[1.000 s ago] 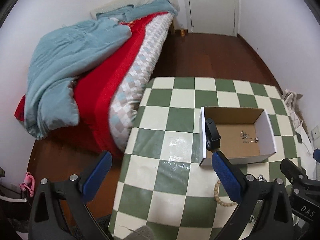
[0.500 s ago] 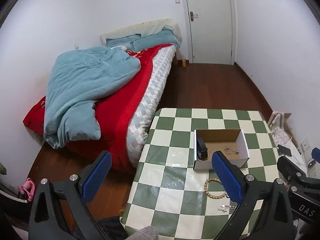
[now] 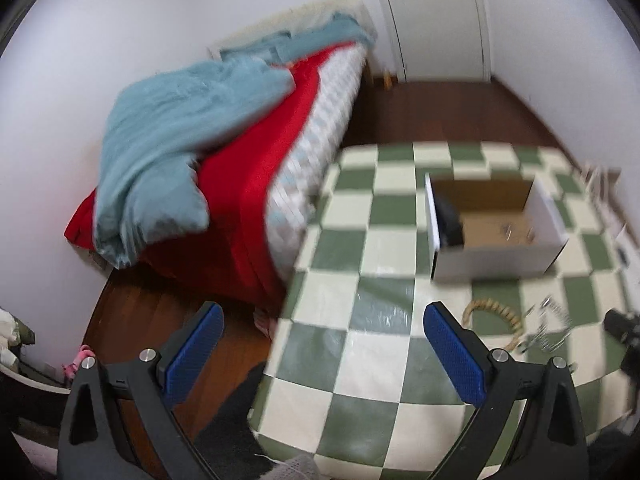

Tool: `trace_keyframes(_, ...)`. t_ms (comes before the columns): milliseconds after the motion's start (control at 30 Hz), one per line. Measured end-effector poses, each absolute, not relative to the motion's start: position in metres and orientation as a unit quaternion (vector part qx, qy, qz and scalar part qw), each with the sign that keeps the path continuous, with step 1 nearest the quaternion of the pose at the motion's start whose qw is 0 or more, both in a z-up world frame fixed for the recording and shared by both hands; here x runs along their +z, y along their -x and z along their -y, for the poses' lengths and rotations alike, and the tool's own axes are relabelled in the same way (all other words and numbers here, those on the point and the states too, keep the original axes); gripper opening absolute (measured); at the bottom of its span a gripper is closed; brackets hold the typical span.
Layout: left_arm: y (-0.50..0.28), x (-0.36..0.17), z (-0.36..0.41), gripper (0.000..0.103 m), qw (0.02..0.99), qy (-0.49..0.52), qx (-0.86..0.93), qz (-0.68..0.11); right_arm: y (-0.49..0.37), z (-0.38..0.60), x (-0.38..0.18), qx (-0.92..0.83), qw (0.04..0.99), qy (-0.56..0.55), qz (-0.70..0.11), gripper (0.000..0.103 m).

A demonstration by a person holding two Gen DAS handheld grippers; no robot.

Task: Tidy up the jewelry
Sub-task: 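Grasp the wooden bead bracelet with the left tool while the right tool grasps the thick silver chain bracelet, then carry the bead bracelet and chain bracelet over the box with both tools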

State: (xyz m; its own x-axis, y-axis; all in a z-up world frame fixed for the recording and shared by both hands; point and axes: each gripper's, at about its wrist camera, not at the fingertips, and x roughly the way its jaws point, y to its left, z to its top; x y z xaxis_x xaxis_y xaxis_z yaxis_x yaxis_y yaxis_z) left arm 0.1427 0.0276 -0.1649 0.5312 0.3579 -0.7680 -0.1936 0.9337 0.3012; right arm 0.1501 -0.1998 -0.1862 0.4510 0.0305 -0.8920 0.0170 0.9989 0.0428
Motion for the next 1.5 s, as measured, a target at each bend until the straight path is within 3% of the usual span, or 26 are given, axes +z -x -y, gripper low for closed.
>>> trace_keyframes(33,-0.148,-0.181,-0.025,0.102,0.863,-0.095,0.157,-0.471,-0.156,0.207,-0.208,-0.002,0.842,-0.030,-0.539,0.069)
trace_keyframes(300,-0.189,-0.259,-0.005,0.101,0.819,-0.079,0.112,-0.557,-0.189,0.234,-0.319,-0.023,0.792,-0.046,-0.608,0.068)
trace_keyframes(367,-0.196,-0.269,0.003,0.101,0.812,-0.072,0.091,-0.572,-0.190,0.232,-0.331,-0.019,0.794,-0.037,-0.606,0.062)
trace_keyframes(467,-0.202,-0.282,0.020,0.101,0.803,-0.068,0.060,-0.589,-0.189,0.226,-0.329,-0.007,0.807,-0.024,-0.590,0.028)
trace_keyframes(500,-0.203,-0.285,0.025,0.101,0.801,-0.072,0.054,-0.592,-0.190,0.223,-0.330,-0.017,0.806,-0.002,-0.591,0.005)
trace_keyframes(567,-0.207,-0.292,0.035,0.095,0.797,-0.084,0.041,-0.596,-0.189,0.223,-0.329,-0.014,0.808,0.005,-0.589,0.004)
trace_keyframes(600,-0.208,-0.296,0.039,0.079,0.796,-0.090,0.038,-0.598,-0.189,0.226,-0.329,-0.016,0.808,0.005,-0.590,0.004)
trace_keyframes(633,-0.208,-0.300,0.043,0.074,0.792,-0.097,0.035,-0.602,-0.189,0.228,-0.329,-0.019,0.807,0.006,-0.590,0.004)
trace_keyframes(700,-0.207,-0.297,0.045,0.054,0.801,-0.089,0.029,-0.591,-0.188,0.236,-0.329,-0.023,0.806,-0.004,-0.591,0.004)
trace_keyframes(733,-0.206,-0.297,0.046,0.044,0.804,-0.086,0.020,-0.588,-0.188,0.237,-0.329,-0.024,0.806,-0.003,-0.592,0.004)
trace_keyframes(767,-0.206,-0.296,0.048,0.013,0.806,-0.081,0.008,-0.586,-0.188,0.240,-0.329,-0.023,0.805,-0.004,-0.592,0.004)
trace_keyframes(800,-0.205,-0.297,0.050,0.007,0.805,-0.085,0.009,-0.588,-0.188,0.242,-0.328,-0.023,0.804,-0.004,-0.594,0.004)
trace_keyframes(1167,-0.194,-0.287,0.052,0.006,0.818,-0.105,0.027,-0.566,-0.187,0.240,-0.322,-0.019,0.814,-0.006,-0.581,0.004)
trace_keyframes(1500,-0.185,-0.242,0.052,0.006,0.848,-0.084,0.023,-0.522,-0.184,0.237,-0.286,-0.010,0.835,-0.021,-0.550,0.004)
